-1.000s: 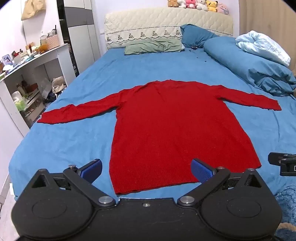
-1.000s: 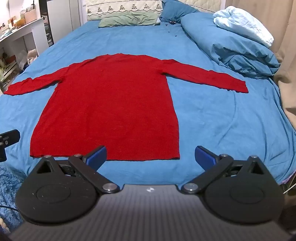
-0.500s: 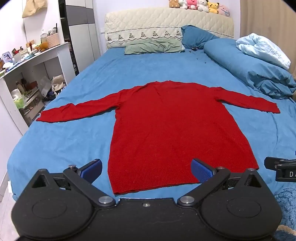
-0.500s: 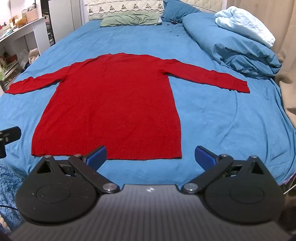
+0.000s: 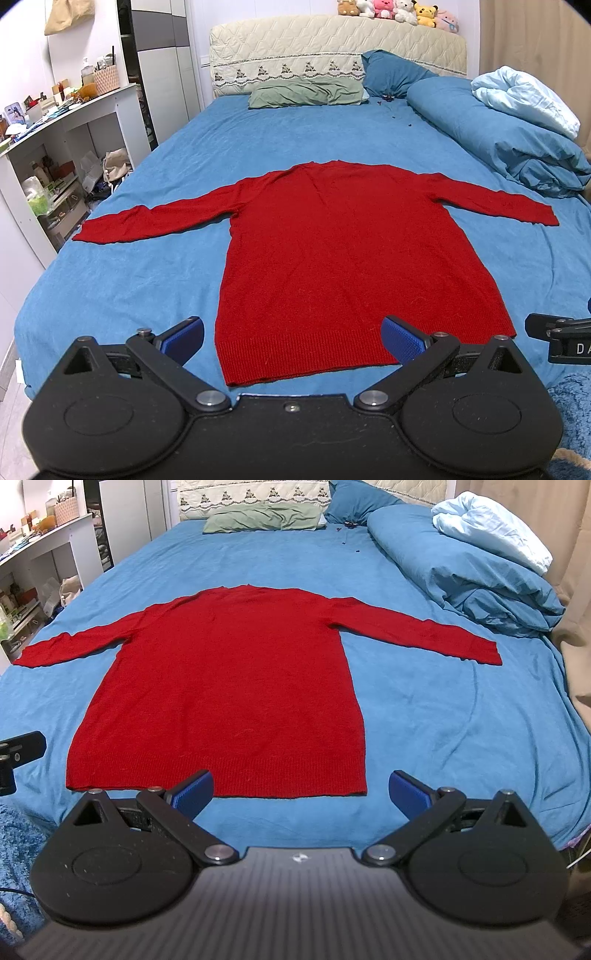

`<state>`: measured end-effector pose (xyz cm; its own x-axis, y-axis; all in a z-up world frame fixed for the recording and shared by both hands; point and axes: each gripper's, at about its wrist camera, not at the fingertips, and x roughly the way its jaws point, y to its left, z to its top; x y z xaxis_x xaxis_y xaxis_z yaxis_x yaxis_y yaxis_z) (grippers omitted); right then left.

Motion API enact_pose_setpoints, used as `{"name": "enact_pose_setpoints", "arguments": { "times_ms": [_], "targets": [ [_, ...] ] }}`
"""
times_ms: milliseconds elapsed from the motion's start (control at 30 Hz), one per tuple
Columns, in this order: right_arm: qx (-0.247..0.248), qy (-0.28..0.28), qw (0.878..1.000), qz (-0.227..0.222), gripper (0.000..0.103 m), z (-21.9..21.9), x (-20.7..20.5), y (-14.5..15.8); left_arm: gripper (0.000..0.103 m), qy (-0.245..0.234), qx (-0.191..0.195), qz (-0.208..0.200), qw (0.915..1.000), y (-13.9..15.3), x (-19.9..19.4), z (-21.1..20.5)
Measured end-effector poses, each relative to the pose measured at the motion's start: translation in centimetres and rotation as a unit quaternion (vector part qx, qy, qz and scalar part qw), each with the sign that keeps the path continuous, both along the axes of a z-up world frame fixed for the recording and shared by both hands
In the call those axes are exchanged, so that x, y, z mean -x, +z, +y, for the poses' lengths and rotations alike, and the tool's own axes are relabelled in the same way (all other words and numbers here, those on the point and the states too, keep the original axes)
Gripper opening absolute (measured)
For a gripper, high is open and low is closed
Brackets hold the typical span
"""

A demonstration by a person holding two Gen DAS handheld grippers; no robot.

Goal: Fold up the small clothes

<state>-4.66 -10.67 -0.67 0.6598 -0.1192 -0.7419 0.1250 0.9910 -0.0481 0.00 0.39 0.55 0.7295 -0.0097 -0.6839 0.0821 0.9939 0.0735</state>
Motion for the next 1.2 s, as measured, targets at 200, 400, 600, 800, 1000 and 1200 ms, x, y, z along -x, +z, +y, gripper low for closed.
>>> {"name": "enact_pose_setpoints", "arguments": {
  "times_ms": [200,400,600,800,1000,1200],
  "targets": [
    [0.000,0.000,1.000,0.000,0.103,-0.04,0.01,-0.03,0.103,0.001,0.001,0.000,1.0000,0.04,-0.01,0.05],
    [-0.001,0.000,1.000,0.000,0.103,0.04,0.07,-0.01,0.103,0.003,0.000,0.000,1.0000,-0.02,-0.03,-0.11],
    [-0.001,0.001,1.000,0.000,0.103,-0.34,-0.04,-0.26,0.103,0.003,0.001,-0.002,1.0000,-0.02,-0.04,-0.19],
    [-0.001,0.001,1.000,-0.001,0.103,-0.30,0.03,-0.30,0.103,0.003,0.003,-0.002,1.0000,-0.05,0.01,-0.18],
    [-0.001,0.001,1.000,-0.001,0.103,-0.25,0.03,-0.29,0.103,0.004,0.003,-0.002,1.0000,-0.07,0.03,-0.22],
    [-0.001,0.002,1.000,-0.002,0.103,-0.20,0.03,-0.27,0.103,0.003,0.003,-0.002,1.0000,-0.05,0.00,-0.21]
  ]
}}
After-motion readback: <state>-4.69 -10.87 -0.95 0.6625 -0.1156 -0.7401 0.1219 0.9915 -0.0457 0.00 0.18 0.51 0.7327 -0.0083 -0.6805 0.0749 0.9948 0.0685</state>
